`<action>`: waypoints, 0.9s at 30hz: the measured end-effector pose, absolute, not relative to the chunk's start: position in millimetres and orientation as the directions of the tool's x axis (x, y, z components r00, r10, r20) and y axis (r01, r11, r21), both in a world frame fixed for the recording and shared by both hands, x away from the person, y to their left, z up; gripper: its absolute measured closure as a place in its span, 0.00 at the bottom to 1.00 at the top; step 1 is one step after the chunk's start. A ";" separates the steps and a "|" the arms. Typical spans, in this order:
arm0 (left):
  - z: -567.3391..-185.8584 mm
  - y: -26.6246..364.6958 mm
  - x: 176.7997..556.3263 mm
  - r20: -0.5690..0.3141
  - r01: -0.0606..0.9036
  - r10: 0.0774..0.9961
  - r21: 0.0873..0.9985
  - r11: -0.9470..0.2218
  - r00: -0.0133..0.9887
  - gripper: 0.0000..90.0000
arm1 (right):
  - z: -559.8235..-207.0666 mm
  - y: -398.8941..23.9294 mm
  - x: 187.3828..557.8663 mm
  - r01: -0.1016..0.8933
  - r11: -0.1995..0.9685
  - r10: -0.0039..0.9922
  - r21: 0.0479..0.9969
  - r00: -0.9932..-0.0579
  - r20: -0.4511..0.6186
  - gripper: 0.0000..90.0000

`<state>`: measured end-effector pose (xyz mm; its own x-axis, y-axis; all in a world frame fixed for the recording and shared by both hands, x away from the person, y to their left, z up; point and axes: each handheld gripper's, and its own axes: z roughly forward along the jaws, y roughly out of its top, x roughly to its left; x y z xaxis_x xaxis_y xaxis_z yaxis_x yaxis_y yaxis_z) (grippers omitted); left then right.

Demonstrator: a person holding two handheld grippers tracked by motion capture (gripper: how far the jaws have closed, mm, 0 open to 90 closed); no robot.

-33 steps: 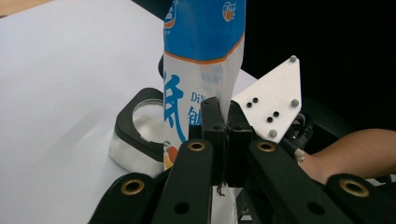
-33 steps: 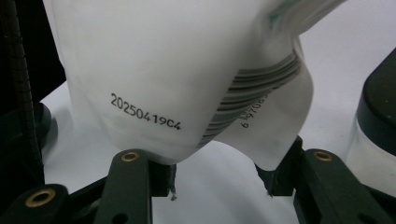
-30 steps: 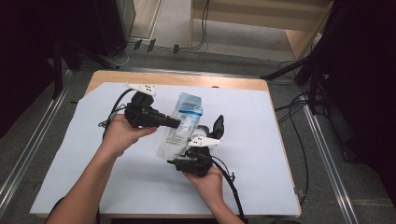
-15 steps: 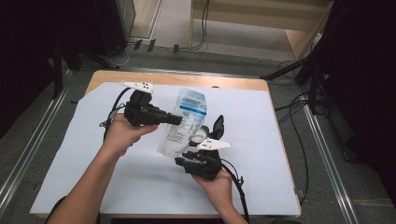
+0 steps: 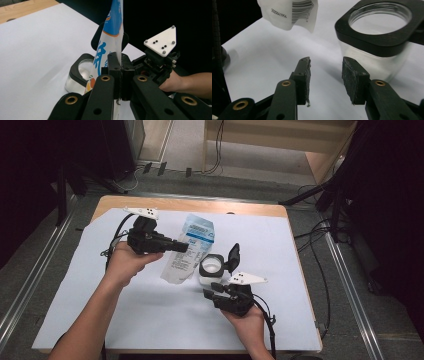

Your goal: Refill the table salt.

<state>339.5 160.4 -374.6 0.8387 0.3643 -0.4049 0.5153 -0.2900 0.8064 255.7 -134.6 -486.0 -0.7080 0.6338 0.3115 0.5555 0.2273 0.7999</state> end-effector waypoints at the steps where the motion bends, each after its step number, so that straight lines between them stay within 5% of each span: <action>1: -374.8 160.8 339.6 -0.402 0.514 0.367 0.807 -0.291 0.839 1.00 | -485.1 -137.0 255.5 0.556 0.227 0.638 0.799 -0.705 0.309 0.67; 27: -389.3 208.1 360.4 -0.374 0.555 0.535 0.801 -0.225 0.757 1.00 | -474.4 -187.8 257.3 0.546 0.220 0.682 0.808 -0.679 0.274 0.68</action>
